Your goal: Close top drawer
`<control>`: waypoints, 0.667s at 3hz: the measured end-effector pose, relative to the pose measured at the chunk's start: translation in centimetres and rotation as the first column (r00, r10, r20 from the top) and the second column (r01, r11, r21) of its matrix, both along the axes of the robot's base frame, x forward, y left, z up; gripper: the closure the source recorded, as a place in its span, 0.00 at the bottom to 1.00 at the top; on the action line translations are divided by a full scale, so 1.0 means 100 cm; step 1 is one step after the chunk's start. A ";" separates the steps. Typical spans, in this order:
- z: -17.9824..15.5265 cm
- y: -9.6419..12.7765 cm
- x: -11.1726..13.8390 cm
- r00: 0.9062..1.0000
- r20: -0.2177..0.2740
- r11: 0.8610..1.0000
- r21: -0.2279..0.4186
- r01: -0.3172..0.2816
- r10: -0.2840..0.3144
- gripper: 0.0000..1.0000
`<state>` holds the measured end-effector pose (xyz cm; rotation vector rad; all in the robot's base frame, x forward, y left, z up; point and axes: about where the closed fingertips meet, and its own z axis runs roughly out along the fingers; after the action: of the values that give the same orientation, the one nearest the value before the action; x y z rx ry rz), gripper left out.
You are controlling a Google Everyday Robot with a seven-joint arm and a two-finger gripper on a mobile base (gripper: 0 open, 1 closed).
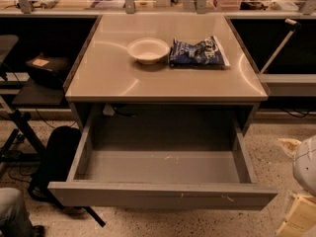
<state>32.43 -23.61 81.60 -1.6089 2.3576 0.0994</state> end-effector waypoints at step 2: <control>-0.008 -0.001 -0.022 0.999 0.002 0.999 0.026 -0.037 0.037 0.00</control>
Offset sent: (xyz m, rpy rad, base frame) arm -0.0982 -0.0056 -0.0361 0.1179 -0.0055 0.1653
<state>30.26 -23.71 80.79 -1.6398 2.3167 0.1354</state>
